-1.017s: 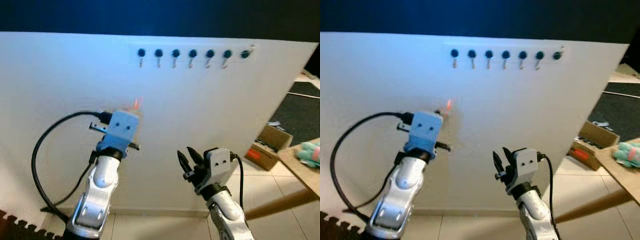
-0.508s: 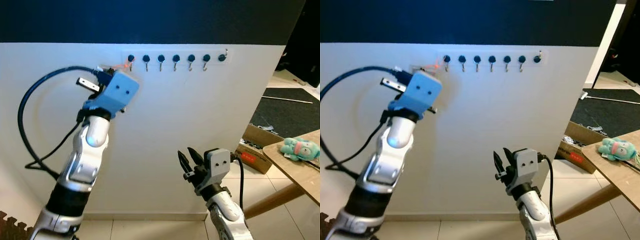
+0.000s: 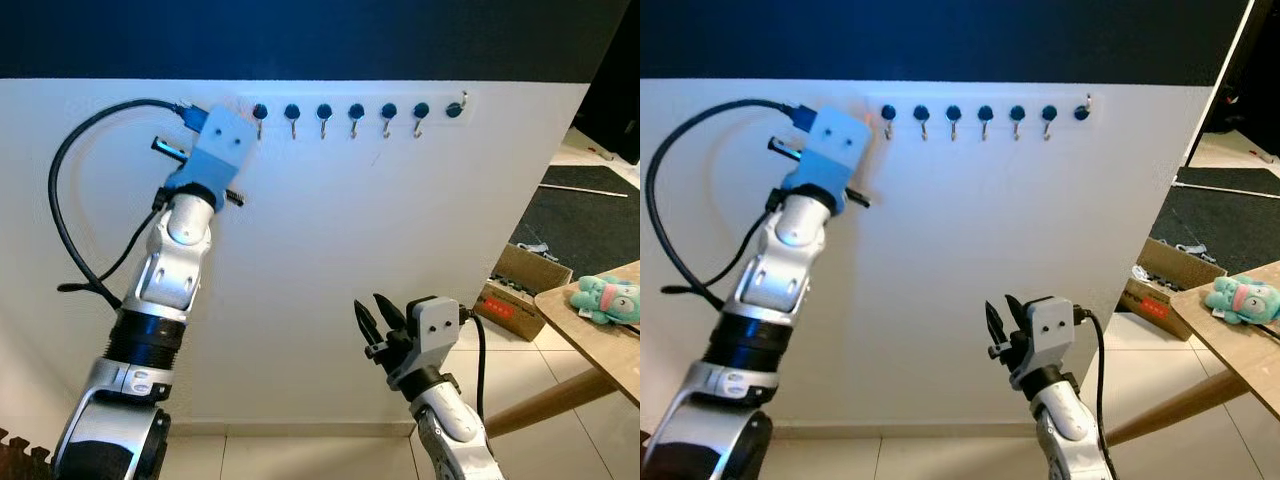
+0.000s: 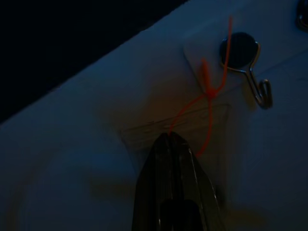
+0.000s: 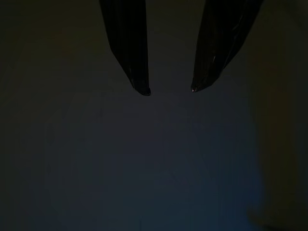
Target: Hang keys on a hook
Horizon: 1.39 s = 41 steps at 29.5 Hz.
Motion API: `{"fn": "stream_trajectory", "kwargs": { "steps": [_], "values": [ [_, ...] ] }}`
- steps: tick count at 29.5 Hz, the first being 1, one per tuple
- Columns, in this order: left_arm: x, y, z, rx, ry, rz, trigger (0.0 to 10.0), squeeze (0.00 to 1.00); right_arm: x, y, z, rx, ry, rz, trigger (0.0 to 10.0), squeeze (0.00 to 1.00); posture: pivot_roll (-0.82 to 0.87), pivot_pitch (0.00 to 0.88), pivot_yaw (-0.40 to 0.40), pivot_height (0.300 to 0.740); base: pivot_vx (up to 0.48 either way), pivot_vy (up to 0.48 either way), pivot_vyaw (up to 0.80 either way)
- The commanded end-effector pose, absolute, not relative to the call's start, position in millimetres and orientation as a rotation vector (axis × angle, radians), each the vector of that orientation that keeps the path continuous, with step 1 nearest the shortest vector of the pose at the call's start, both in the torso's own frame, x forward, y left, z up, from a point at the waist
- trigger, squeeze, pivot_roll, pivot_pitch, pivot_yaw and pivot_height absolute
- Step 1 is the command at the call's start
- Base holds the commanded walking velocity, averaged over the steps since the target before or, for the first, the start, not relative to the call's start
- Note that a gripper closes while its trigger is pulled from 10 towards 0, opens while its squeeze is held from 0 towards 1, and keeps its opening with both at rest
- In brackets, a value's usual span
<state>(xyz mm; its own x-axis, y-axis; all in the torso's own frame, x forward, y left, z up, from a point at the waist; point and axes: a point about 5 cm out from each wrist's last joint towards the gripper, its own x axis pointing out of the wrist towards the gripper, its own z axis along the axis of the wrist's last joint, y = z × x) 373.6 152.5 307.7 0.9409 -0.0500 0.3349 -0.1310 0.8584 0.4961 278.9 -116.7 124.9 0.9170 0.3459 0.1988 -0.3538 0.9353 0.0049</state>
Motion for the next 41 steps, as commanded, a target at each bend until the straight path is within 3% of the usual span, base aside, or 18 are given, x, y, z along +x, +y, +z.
{"fn": "stream_trajectory", "kwargs": {
  "steps": [1, 12, 14, 21, 35, 41],
  "values": [
    [376, 153, 312, 0.52, -0.353, 0.029, 10.0, 0.0, 277, -116, 125, 0.039, -0.198, 0.359, 10.0, 0.0, 0.04, 0.103, 0.02, 0.74, 0.0, 0.0, 0.0],
    [369, 166, 323, 0.41, -0.403, -0.037, 10.0, 0.0, 275, -120, 128, -0.004, -0.219, 0.374, 10.0, 0.0, 0.04, 0.092, 0.024, 0.74, 0.0, 0.0, 0.0],
    [359, 177, 327, 0.376, -0.44, -0.099, 10.0, 0.0, 269, -112, 143, -0.1, -0.293, 0.487, 10.0, 0.0, 0.04, 0.092, 0.024, 0.74, 0.0, 0.0, 0.0],
    [348, 184, 330, 0.405, -0.471, -0.164, 10.0, 0.0, 270, -106, 166, -0.131, -0.372, 0.545, 10.0, 0.0, 0.04, 0.089, 0.016, 0.74, 0.0, 0.0, 0.0],
    [351, 146, 327, 0.484, -0.464, -0.335, 10.0, 0.0, 277, -102, 187, -0.089, -0.43, 0.516, 10.0, 0.0, 0.04, 0.092, 0.009, 0.74, 0.0, 0.0, 0.0],
    [364, 137, 325, 0.513, -0.436, -0.303, 10.0, 0.0, 279, -106, 187, -0.077, -0.422, 0.482, 10.0, 0.0, 0.03, 0.095, 0.014, 0.74, 0.0, 0.0, 0.0]
  ]
}}
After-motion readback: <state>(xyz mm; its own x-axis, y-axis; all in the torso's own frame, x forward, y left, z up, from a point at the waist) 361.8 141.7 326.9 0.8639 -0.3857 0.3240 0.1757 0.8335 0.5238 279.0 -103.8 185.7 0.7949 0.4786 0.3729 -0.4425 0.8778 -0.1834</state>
